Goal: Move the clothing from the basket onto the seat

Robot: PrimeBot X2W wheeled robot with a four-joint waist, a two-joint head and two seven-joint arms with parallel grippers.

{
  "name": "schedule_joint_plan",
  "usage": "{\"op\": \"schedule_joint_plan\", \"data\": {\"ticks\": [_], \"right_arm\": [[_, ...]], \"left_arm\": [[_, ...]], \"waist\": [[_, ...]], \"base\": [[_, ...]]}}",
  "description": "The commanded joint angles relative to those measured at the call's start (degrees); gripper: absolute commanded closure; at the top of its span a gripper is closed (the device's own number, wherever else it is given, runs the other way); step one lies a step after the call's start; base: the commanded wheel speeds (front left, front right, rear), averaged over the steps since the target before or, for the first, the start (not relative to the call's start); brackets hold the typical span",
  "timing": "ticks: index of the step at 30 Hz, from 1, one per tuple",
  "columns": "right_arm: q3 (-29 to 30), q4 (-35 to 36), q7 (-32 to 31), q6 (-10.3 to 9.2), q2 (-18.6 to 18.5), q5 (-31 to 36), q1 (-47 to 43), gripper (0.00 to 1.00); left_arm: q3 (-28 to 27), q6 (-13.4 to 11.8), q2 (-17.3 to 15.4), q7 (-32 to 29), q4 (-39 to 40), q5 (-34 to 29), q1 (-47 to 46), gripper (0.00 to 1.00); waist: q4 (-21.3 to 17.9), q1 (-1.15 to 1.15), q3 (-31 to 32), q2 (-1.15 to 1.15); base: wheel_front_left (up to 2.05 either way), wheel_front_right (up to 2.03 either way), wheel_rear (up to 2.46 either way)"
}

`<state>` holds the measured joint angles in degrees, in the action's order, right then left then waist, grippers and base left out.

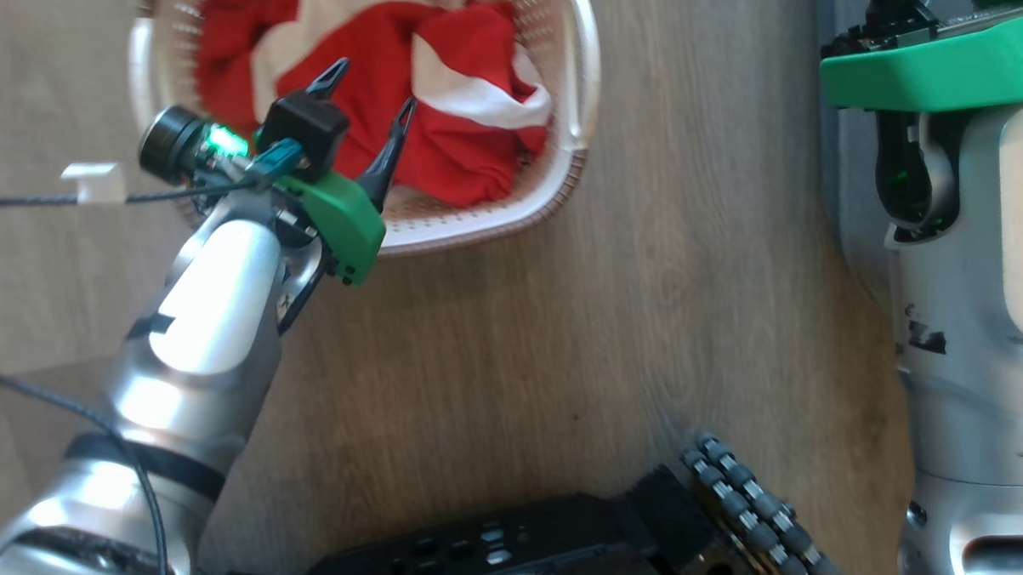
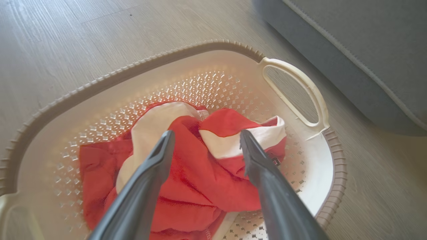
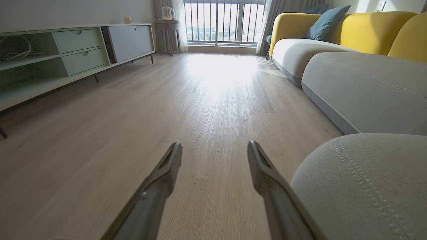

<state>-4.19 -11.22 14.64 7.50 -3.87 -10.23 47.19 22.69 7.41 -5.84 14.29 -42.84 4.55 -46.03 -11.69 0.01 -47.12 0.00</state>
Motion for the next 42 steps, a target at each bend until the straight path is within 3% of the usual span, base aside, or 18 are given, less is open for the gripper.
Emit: {"op": "schedule_joint_plan", "data": {"ticks": [1,19,25,32,33,34,42], "right_arm": [[-1.06,2.35,0.36,-0.01,0.96,-1.56,-0.15,0.0],[-4.6,3.48,0.36,-0.01,0.99,-9.68,-0.32,0.0],[-5.19,3.62,0.36,-0.01,0.99,-11.75,-0.37,0.0],[-5.32,3.18,0.36,-0.01,0.99,-12.31,-1.16,0.0],[-5.28,3.11,0.36,-0.01,0.99,-12.32,-1.17,0.0],[-5.23,3.01,0.36,-0.01,0.99,-12.35,-1.06,0.0],[-3.74,1.86,0.36,-0.01,0.99,-9.85,-1.22,0.0]], "left_arm": [[1.77,0.07,-1.83,0.71,-0.29,-0.21,-1.49,0.0],[22.36,0.07,-7.59,0.71,-12.53,1.91,-14.39,0.0],[24.24,-0.13,-7.69,0.62,-18.03,1.17,-18.46,0.0],[24.9,-0.19,-5.39,-0.85,-25.0,1.73,-20.44,0.0],[24.71,-0.18,-5.12,-0.66,-25.28,2.08,-20.66,0.82],[24.48,-0.22,-4.94,-0.45,-25.5,2.43,-20.82,1.0],[19.96,-1.1,-2.22,0.67,-21.9,7.88,-18.13,1.0]], "waist": [[-2.85,-0.01,-3.08,0.0],[-9.88,-0.01,-8.95,0.0],[-11.8,-0.01,-10.92,0.0],[-11.9,-0.01,-11.36,0.0],[-11.88,-0.01,-11.35,0.0],[-11.87,-0.01,-11.3,0.0],[-8.74,-0.01,-6.59,0.0]], "base": [[0.0,0.0,0.0],[0.0,0.0,0.0],[0.0,0.0,0.0],[0.0,0.0,0.0],[0.0,0.0,0.0],[0.0,0.0,0.0],[0.0,0.0,0.0]]}}
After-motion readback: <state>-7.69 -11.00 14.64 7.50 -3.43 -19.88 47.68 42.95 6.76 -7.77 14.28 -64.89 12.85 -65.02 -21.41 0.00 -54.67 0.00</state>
